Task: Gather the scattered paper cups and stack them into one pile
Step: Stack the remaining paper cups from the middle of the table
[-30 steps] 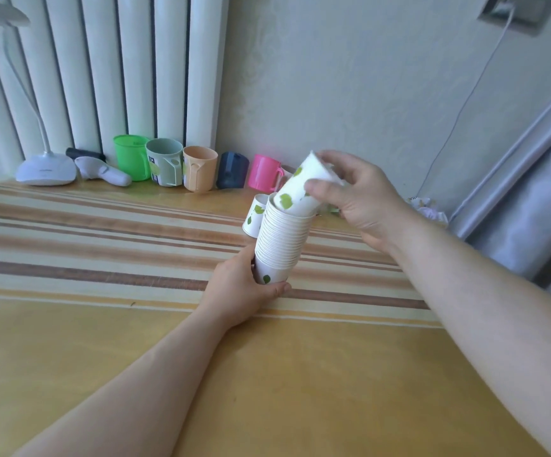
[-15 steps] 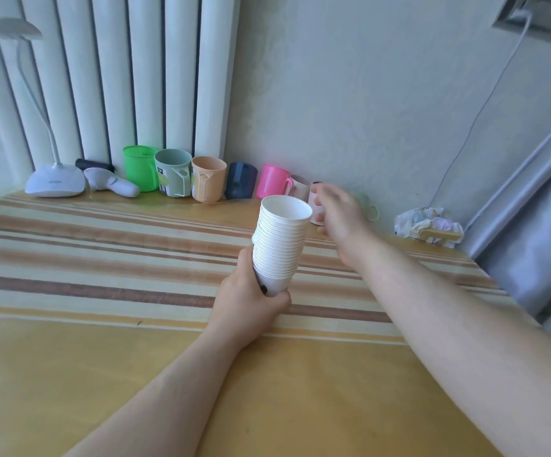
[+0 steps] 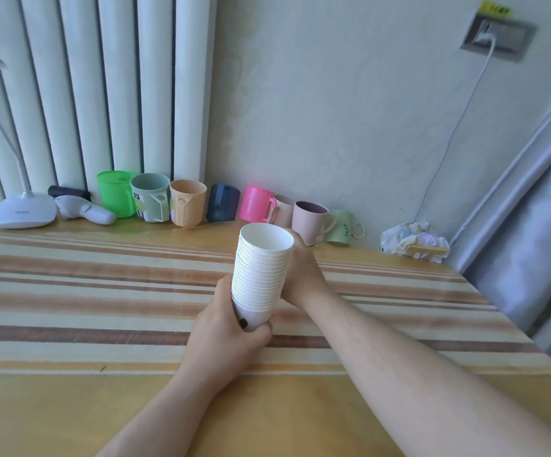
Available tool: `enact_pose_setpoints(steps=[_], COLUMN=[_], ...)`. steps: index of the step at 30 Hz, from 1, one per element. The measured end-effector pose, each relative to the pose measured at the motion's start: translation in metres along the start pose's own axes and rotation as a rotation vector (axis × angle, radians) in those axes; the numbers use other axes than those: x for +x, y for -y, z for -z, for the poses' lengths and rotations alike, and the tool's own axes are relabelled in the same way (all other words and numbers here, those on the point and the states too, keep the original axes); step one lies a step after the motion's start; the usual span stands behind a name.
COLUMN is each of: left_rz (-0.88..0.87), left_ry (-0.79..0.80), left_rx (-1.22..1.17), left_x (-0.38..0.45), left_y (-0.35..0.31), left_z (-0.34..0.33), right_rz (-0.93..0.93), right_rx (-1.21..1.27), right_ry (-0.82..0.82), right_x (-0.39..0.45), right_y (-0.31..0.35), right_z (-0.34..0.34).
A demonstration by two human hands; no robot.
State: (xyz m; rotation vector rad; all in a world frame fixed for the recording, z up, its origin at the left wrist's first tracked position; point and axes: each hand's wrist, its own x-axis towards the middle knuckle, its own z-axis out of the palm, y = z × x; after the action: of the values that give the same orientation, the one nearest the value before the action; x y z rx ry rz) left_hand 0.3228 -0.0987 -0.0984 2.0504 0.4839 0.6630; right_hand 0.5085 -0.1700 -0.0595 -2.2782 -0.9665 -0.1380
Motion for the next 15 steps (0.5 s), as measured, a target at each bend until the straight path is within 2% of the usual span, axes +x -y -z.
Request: enact_pose_setpoints(steps=[3,6,9,12,15], left_rz=[-0.006,-0.012,0.003,0.030,0.016], left_ry=[0.005,0.012,0.011,0.007,0.023], left_rx=[0.006,0.011,0.011,0.012,0.028], left_x=[-0.001,-0.002,-0.002,-0.001,-0.001], left_y=[-0.002,-0.003,-0.003,-0.001,-0.001], left_z=[0.002,0.003,0.003,0.002,0.002], right_rz=[-0.082,-0.156,-0.108,-0.176,-0.185], right_rx=[-0.122,-0.114,-0.003,0.044,0.093], right_ry=[-0.017,0.025,0.171,0.431,0.495], right_x=[-0.026,-0.028,-0.016,-0.016,-0.020], right_y=[0.020,0.019,0.017,0.022,0.022], right_z=[0.026,0.027,0.012,0.006,0.011])
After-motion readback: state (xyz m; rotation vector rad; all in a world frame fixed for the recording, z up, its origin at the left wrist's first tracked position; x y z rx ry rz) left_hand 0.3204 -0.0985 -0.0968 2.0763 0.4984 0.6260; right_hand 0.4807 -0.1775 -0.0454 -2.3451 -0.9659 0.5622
